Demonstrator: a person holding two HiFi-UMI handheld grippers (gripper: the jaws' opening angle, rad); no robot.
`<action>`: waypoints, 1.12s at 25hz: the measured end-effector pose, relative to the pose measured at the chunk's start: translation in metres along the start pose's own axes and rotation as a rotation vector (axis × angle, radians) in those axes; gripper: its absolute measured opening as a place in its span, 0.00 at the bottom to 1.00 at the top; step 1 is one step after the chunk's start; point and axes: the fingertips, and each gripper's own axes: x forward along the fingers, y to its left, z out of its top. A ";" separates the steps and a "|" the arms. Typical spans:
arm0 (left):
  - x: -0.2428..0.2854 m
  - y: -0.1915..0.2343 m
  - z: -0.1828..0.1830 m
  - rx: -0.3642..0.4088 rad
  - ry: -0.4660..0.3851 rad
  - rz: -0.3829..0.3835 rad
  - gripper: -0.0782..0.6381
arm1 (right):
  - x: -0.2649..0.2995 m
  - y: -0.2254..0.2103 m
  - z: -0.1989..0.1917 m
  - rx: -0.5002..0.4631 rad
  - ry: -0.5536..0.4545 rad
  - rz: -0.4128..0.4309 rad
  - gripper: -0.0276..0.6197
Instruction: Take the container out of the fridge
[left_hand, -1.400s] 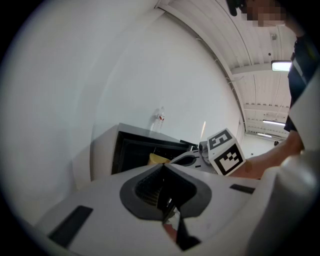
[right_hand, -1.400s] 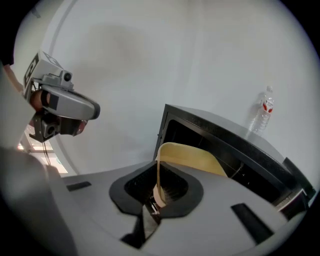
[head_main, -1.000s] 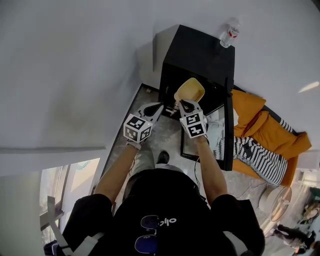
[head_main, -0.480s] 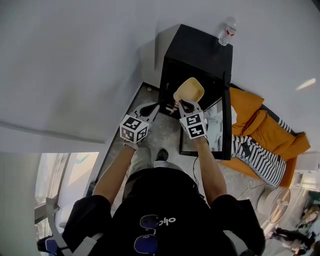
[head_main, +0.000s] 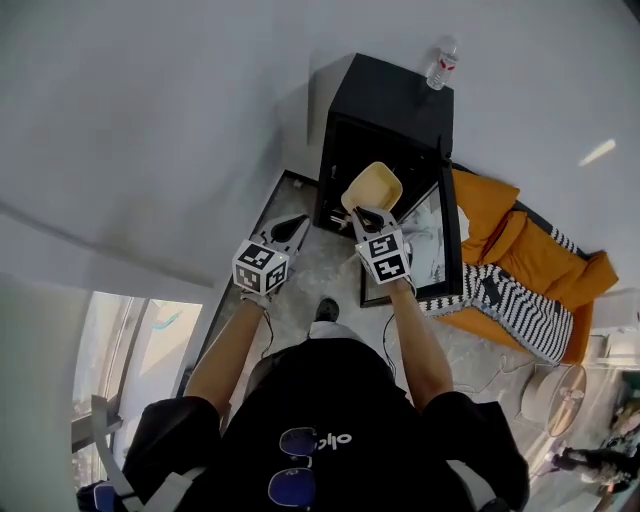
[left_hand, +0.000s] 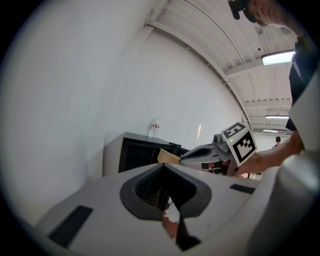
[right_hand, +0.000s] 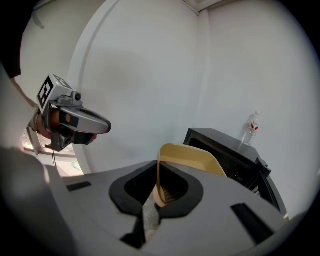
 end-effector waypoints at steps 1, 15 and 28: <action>-0.010 -0.004 -0.002 0.002 0.002 0.000 0.12 | -0.007 0.008 0.001 0.000 -0.003 -0.002 0.08; -0.124 -0.070 -0.041 0.003 0.008 -0.019 0.12 | -0.101 0.121 -0.019 0.026 -0.019 -0.008 0.08; -0.148 -0.110 -0.045 0.011 -0.012 0.006 0.12 | -0.145 0.143 -0.039 0.009 -0.029 0.017 0.08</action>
